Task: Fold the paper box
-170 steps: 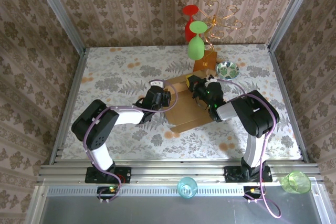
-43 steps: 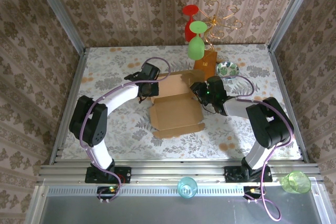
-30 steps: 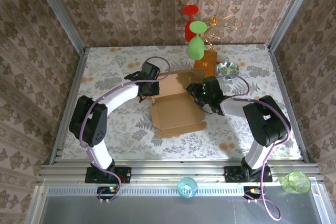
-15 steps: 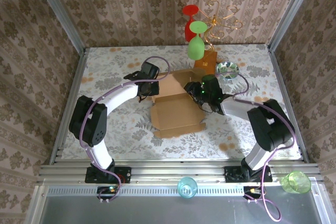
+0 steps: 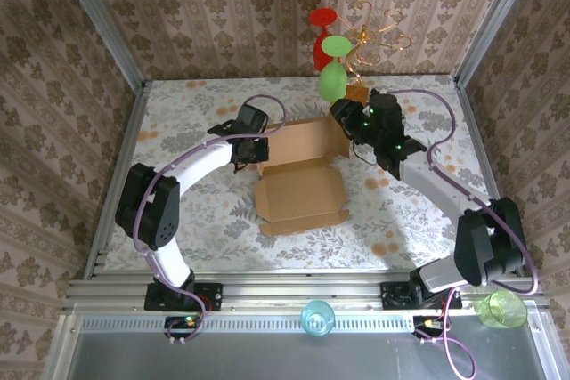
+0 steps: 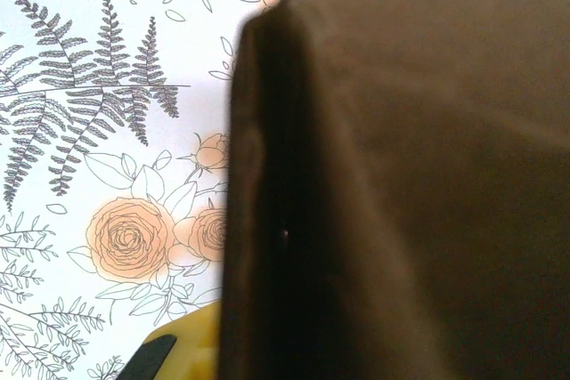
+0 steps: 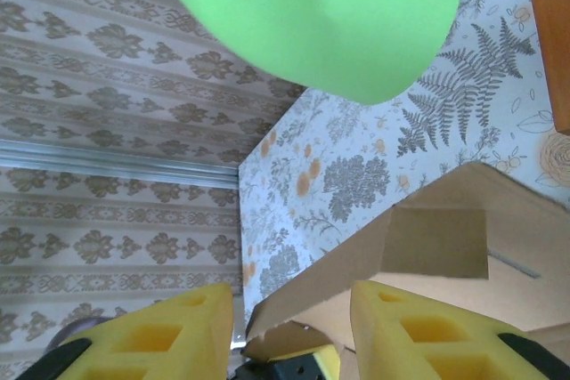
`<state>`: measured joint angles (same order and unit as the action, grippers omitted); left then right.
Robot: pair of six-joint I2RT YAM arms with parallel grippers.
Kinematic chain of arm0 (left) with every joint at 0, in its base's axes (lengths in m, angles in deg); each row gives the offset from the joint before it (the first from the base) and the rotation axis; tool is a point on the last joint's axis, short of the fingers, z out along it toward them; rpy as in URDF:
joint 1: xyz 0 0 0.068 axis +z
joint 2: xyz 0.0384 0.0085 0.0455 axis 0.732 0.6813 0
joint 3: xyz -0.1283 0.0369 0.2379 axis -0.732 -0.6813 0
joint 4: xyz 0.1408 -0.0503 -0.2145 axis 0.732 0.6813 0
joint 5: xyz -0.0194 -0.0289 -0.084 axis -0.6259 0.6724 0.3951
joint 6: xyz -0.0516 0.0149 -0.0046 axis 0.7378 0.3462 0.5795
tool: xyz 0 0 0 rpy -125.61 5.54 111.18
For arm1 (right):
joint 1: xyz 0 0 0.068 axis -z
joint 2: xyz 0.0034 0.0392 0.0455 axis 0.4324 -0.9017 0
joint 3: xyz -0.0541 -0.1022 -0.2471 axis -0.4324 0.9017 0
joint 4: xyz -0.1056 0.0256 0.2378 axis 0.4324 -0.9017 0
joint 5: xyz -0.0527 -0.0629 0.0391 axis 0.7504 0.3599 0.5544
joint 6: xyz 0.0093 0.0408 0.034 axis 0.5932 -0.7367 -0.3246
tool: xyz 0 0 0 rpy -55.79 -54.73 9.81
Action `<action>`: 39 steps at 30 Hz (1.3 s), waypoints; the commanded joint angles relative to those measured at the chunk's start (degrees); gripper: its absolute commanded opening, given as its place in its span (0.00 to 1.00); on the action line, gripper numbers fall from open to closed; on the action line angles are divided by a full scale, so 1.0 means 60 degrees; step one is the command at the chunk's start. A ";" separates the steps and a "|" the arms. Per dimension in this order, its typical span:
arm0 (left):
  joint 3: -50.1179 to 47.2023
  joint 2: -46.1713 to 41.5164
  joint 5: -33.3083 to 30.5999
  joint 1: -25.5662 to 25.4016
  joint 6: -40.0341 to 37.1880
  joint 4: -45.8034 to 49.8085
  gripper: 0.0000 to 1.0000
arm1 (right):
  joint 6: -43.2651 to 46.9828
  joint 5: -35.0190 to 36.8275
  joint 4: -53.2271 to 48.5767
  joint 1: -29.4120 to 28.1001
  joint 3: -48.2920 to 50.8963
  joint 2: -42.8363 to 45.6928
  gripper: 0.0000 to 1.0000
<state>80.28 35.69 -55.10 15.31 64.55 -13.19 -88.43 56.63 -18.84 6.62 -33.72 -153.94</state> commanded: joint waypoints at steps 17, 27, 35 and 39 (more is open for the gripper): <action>0.0336 -0.0379 0.0449 -0.0040 -0.0100 0.0155 0.00 | -0.0013 -0.0166 -0.0049 -0.0427 -0.0283 -0.1301 0.44; 0.0783 -0.0515 0.0903 0.0271 -0.0898 0.0995 0.00 | 0.2475 -0.1673 -0.2415 0.0091 -0.1655 -0.0143 0.52; 0.1369 -0.0554 0.2347 0.1231 -0.2106 0.2198 0.00 | 0.3913 -0.3621 -0.2683 0.2685 -0.0370 0.1953 0.45; 0.1500 -0.0454 0.3502 0.1652 -0.2775 0.2318 0.00 | 0.4115 -0.5055 -0.2021 0.3460 0.0244 0.1821 0.32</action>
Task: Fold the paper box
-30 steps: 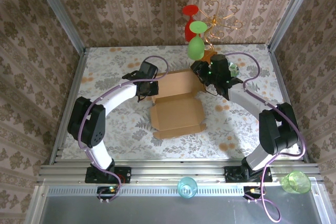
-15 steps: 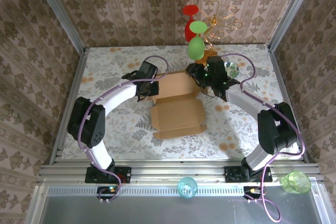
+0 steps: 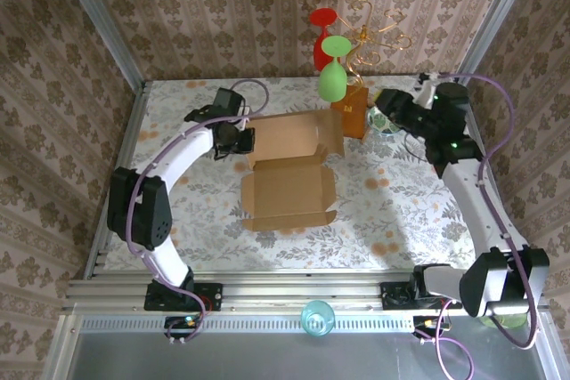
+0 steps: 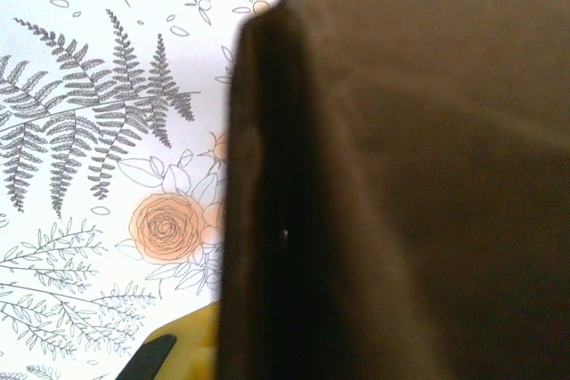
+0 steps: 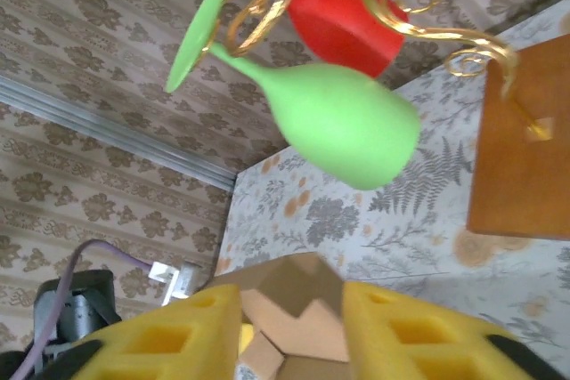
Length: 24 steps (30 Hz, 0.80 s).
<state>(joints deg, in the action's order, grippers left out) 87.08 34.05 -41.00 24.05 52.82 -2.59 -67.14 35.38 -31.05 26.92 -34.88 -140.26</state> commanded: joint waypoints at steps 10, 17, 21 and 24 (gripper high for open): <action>0.1386 0.0643 0.2409 0.0453 -0.1989 0.1476 0.00 | 0.3740 -0.3065 -0.1286 -0.0407 0.0524 -0.1416 0.30; 0.1518 0.0860 0.2479 0.0452 -0.2038 0.1450 0.00 | 0.3980 -0.3210 -0.1302 -0.0942 0.0596 -0.1401 0.32; 0.1611 0.0905 0.2550 0.0423 -0.2072 0.1449 0.00 | 0.4085 -0.3108 -0.1421 -0.1221 0.0473 -0.1423 0.34; 0.1591 0.0894 0.2569 0.0394 -0.2089 0.1448 0.00 | 0.4235 -0.2822 -0.1561 -0.1437 0.0284 -0.1758 0.34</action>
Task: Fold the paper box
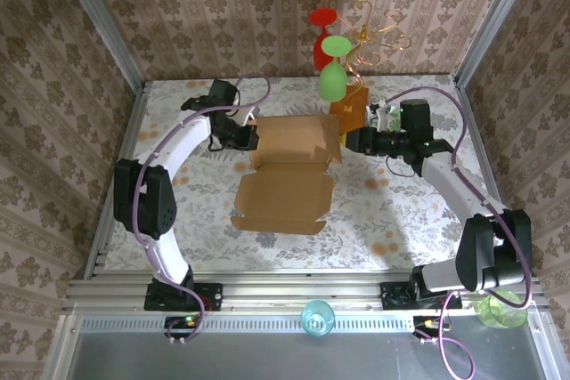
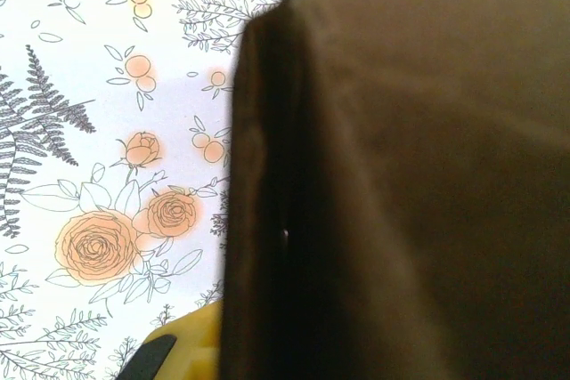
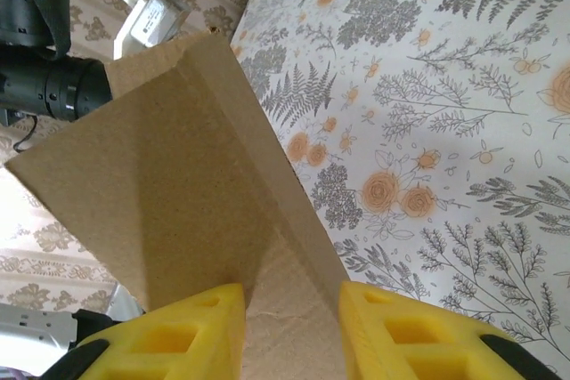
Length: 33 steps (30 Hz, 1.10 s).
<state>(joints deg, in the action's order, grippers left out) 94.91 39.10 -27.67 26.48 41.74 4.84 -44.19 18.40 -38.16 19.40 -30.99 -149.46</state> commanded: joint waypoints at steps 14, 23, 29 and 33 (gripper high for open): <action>0.0269 -0.0009 0.0290 -0.0167 -0.0210 0.0204 0.00 | 0.1036 0.1529 -0.0995 -0.0951 -0.1093 -0.0441 0.40; 0.0331 -0.0090 0.0129 -0.0276 -0.0185 0.0226 0.00 | 0.1596 0.3210 -0.1608 -0.1450 -0.1597 -0.0616 0.45; 0.0319 -0.0123 0.0099 -0.0357 -0.0183 0.0269 0.00 | 0.1831 0.4319 -0.1830 -0.1853 -0.1888 -0.0808 0.48; 0.0334 -0.0129 0.0087 -0.0385 -0.0167 0.0261 0.00 | 0.1920 0.4930 -0.1931 -0.2020 -0.2040 -0.1011 0.49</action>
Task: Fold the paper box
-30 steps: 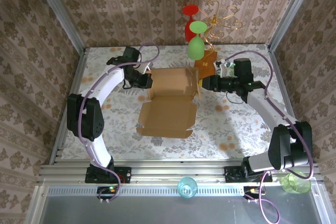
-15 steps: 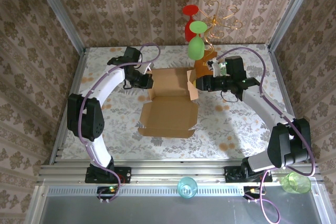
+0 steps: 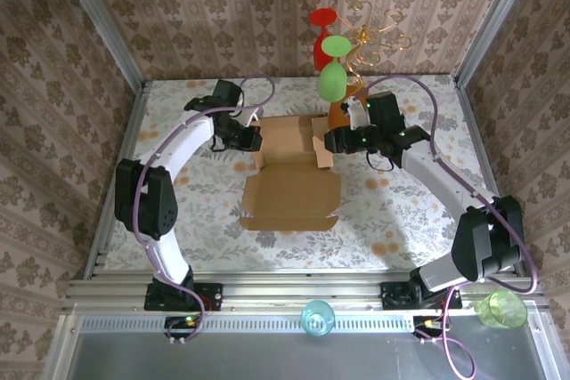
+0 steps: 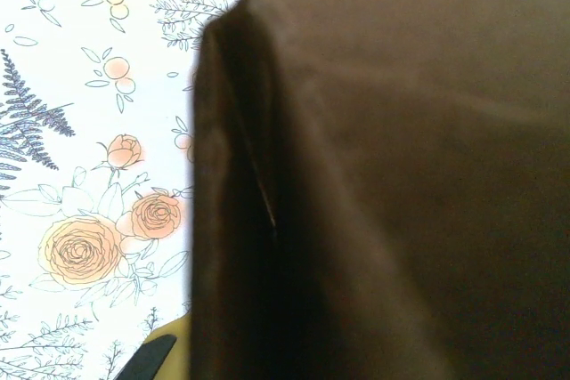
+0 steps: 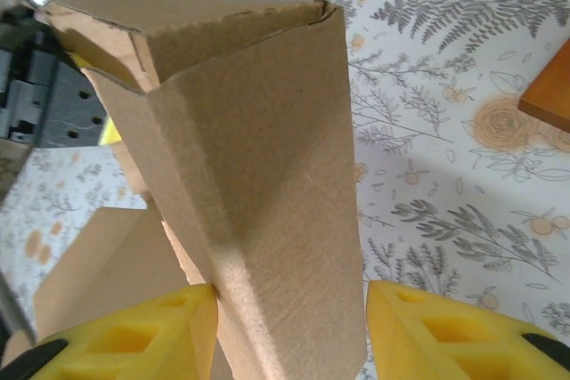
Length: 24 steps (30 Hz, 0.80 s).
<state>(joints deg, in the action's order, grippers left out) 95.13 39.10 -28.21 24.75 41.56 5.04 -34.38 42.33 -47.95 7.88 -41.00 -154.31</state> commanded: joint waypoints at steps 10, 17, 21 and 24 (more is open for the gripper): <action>0.0424 -0.0116 0.0146 -0.0150 -0.0095 0.0301 0.00 | 0.0438 0.3304 -0.0952 -0.0835 -0.0953 -0.0762 0.46; 0.0521 -0.0069 0.0015 -0.0245 0.0030 0.0416 0.00 | 0.0286 0.5133 -0.1135 -0.1528 -0.1109 -0.1007 0.24; 0.0602 -0.0053 -0.0029 -0.0296 0.0122 0.0498 0.00 | 0.0143 0.5741 -0.0989 -0.1778 -0.1029 -0.0971 0.05; 0.0610 -0.0053 -0.0015 -0.0340 0.0138 0.0493 0.00 | 0.0093 0.5813 -0.0834 -0.1805 -0.0948 -0.0948 0.00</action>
<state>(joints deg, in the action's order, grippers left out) 96.33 39.10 -31.03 23.46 42.19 7.12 -33.40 73.26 -52.60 -2.48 -46.07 -159.51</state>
